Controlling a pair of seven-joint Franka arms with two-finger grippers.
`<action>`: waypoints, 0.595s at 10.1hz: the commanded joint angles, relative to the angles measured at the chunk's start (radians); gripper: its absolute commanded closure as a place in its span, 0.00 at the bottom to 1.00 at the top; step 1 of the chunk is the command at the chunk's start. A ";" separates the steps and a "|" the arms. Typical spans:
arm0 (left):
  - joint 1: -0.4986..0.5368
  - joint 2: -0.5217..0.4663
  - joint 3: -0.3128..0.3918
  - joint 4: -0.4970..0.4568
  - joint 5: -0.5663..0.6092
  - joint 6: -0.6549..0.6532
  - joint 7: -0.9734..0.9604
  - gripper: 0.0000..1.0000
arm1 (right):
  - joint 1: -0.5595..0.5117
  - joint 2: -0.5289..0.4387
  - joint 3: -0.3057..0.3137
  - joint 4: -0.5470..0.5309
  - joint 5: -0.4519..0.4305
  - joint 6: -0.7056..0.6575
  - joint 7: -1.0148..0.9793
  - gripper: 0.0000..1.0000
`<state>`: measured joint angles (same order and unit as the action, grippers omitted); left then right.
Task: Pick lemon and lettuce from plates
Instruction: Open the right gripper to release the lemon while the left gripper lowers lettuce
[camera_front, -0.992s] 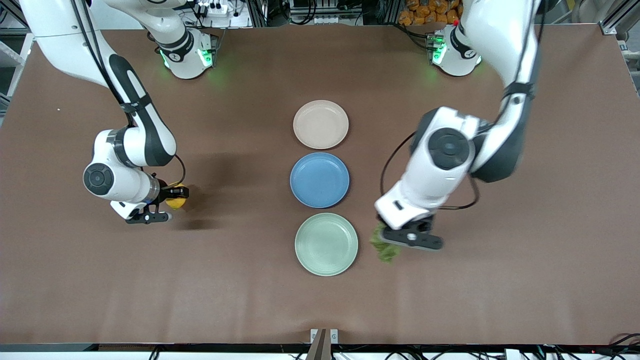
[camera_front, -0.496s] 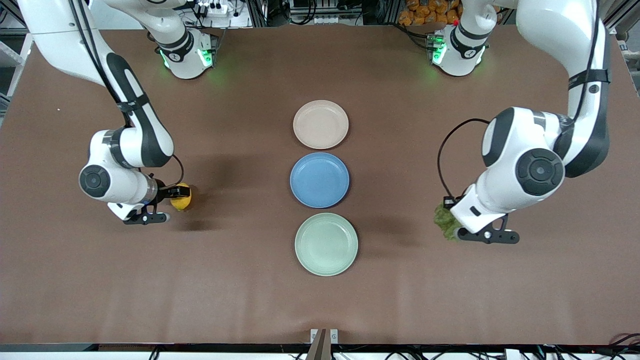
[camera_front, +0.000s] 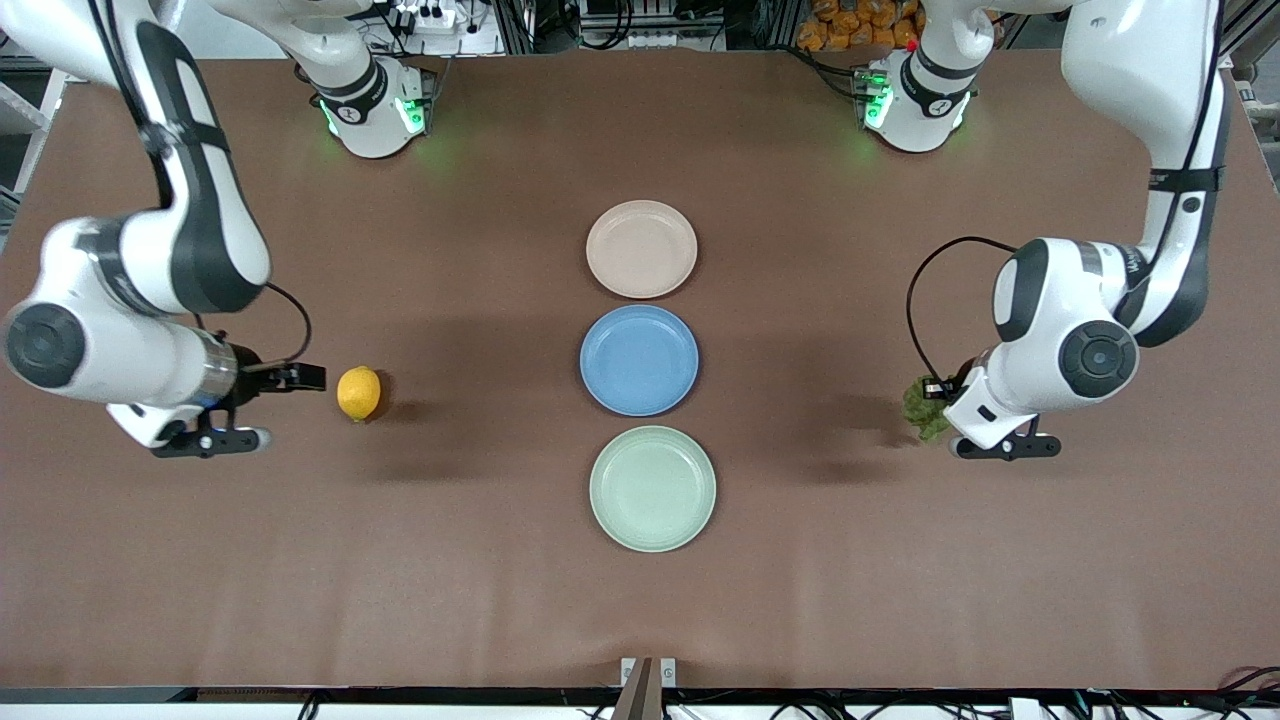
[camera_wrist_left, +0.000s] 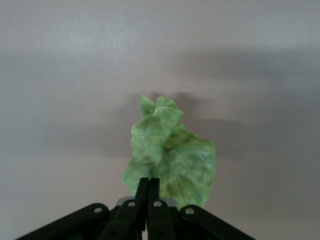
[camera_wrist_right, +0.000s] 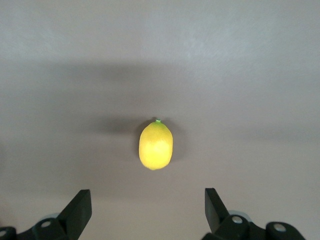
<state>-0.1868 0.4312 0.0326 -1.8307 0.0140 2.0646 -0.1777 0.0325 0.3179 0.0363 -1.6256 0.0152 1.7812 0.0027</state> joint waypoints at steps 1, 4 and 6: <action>0.018 -0.068 -0.008 -0.134 -0.013 0.077 0.000 1.00 | -0.011 -0.098 -0.001 0.036 -0.017 -0.104 -0.010 0.00; 0.035 -0.063 -0.005 -0.127 0.000 0.088 0.009 0.01 | -0.013 -0.174 0.001 0.108 -0.020 -0.225 -0.010 0.00; 0.035 -0.074 -0.002 -0.067 0.001 0.065 0.014 0.00 | -0.013 -0.219 -0.003 0.124 -0.021 -0.249 -0.032 0.00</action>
<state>-0.1590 0.3887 0.0331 -1.9248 0.0140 2.1433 -0.1776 0.0276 0.1293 0.0287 -1.5093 0.0133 1.5514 -0.0034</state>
